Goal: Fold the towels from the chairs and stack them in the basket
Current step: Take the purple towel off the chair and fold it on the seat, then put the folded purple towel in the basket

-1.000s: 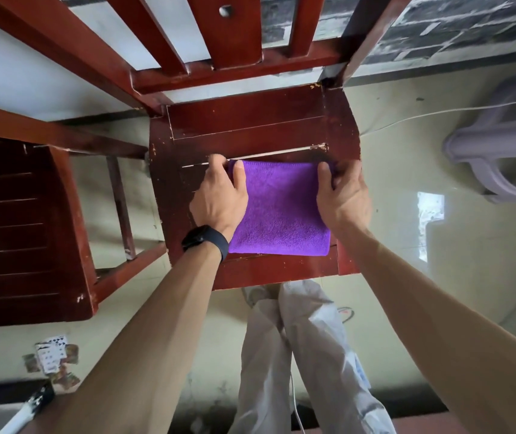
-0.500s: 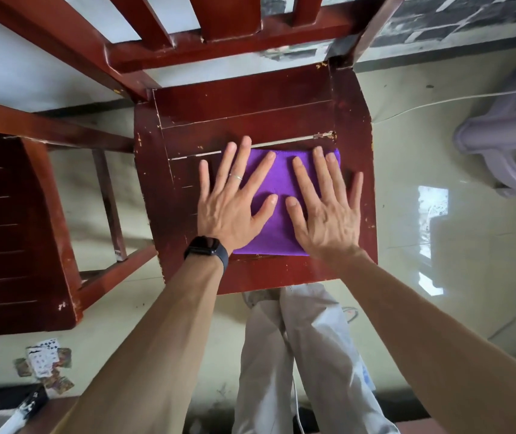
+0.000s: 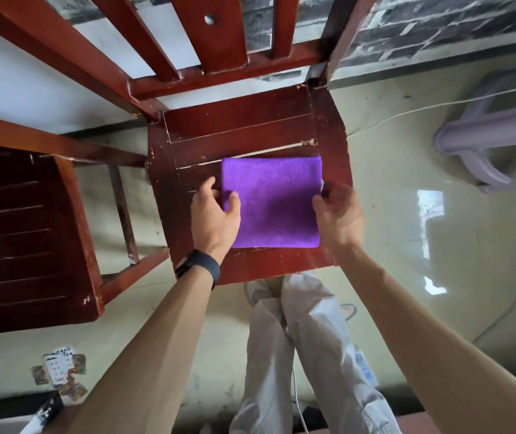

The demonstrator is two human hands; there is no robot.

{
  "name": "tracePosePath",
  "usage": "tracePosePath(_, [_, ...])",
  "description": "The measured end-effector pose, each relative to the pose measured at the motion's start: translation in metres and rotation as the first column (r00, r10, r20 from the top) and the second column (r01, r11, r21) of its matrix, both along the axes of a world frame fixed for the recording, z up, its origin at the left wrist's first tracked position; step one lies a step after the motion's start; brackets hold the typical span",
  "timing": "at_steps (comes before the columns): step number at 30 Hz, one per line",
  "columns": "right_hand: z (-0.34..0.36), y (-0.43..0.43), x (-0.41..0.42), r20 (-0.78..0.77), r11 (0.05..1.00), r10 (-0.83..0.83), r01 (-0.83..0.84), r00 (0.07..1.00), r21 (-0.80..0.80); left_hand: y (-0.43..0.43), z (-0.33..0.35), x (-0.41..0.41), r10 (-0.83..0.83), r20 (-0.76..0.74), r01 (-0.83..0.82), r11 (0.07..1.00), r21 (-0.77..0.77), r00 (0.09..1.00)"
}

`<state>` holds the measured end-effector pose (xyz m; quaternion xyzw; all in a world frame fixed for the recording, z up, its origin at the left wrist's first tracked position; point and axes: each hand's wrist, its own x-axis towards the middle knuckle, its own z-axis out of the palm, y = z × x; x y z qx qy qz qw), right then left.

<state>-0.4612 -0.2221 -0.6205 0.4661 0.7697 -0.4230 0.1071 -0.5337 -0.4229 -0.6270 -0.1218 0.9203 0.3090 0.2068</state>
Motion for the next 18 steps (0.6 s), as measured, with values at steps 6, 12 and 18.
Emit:
tracePosePath(6, [-0.010,0.011,-0.024,0.149,0.947,-0.076,0.118,0.986,-0.298,0.001,0.003,-0.023,0.276,0.325,-0.339,0.928,0.155,0.905])
tracePosePath(12, [-0.007,0.019,-0.021,0.053,0.882,-0.112,0.124,0.992,-0.454,-0.012,0.020,-0.029,0.194,0.432,-0.358,0.869,0.341,0.881])
tracePosePath(18, [0.048,0.033,-0.002,-0.117,0.790,-0.167,0.062,0.979,-0.610,-0.018,0.073,-0.022,0.079,0.433,-0.303,0.825,0.477,0.898])
